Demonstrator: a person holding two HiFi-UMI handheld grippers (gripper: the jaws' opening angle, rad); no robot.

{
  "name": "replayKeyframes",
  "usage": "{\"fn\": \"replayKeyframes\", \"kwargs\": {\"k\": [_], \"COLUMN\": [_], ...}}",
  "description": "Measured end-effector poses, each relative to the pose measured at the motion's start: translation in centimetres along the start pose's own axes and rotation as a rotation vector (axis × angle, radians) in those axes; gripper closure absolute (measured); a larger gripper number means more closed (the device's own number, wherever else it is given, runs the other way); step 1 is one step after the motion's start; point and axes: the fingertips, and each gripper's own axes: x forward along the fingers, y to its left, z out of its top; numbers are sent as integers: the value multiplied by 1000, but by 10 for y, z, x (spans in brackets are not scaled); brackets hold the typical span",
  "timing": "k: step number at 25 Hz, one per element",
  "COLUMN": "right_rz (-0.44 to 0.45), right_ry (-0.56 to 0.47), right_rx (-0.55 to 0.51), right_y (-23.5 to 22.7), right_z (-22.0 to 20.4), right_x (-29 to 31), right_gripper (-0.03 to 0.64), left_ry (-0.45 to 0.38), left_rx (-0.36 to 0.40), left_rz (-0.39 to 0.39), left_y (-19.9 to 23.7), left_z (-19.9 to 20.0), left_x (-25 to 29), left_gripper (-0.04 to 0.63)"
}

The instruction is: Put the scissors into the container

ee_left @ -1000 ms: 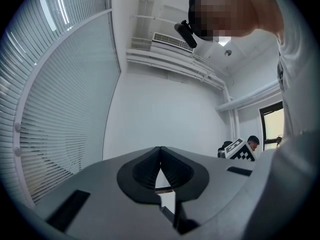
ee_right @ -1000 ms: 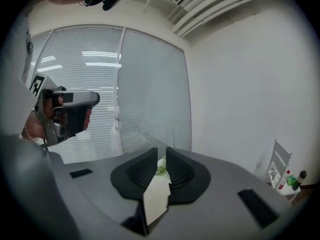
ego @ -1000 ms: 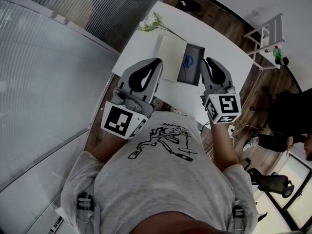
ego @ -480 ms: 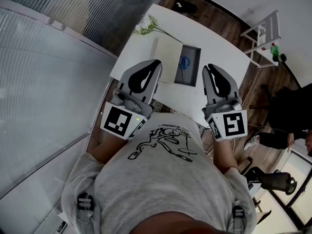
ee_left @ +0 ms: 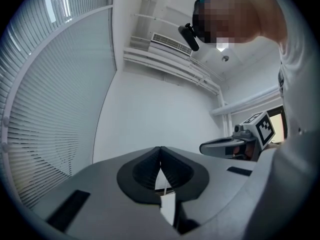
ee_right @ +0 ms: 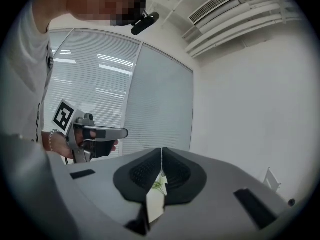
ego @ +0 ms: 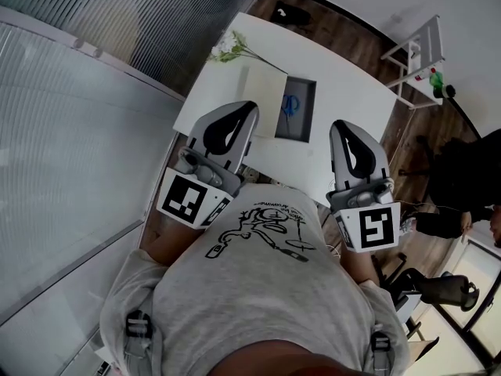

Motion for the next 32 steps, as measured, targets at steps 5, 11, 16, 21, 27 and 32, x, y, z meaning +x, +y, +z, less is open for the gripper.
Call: {"fn": "replayKeyframes", "kwargs": {"k": [5, 11, 16, 21, 27, 32], "right_rz": [-10, -21, -29, -34, -39, -38], "right_ry": [-18, -27, -32, -40, -30, -26], "right_rx": [2, 5, 14, 45, 36, 36], "right_y": [0, -1, -4, -8, -10, -11], "right_z": [9, 13, 13, 12, 10, 9], "right_x": [-11, -15, -19, -20, -20, -20], "right_gripper": [607, 611, 611, 611, 611, 611], "left_ry": [-9, -12, -15, -6, -7, -3], "left_rx": [12, 13, 24, 10, 15, 10], "left_rz": [-14, -38, -53, -58, -58, -58], "left_y": [-7, -13, -20, -19, -21, -22], "left_z": [5, 6, 7, 2, 5, 4], "left_x": [3, 6, 10, 12, 13, 15], "left_gripper": [575, 574, 574, 574, 574, 574]}}
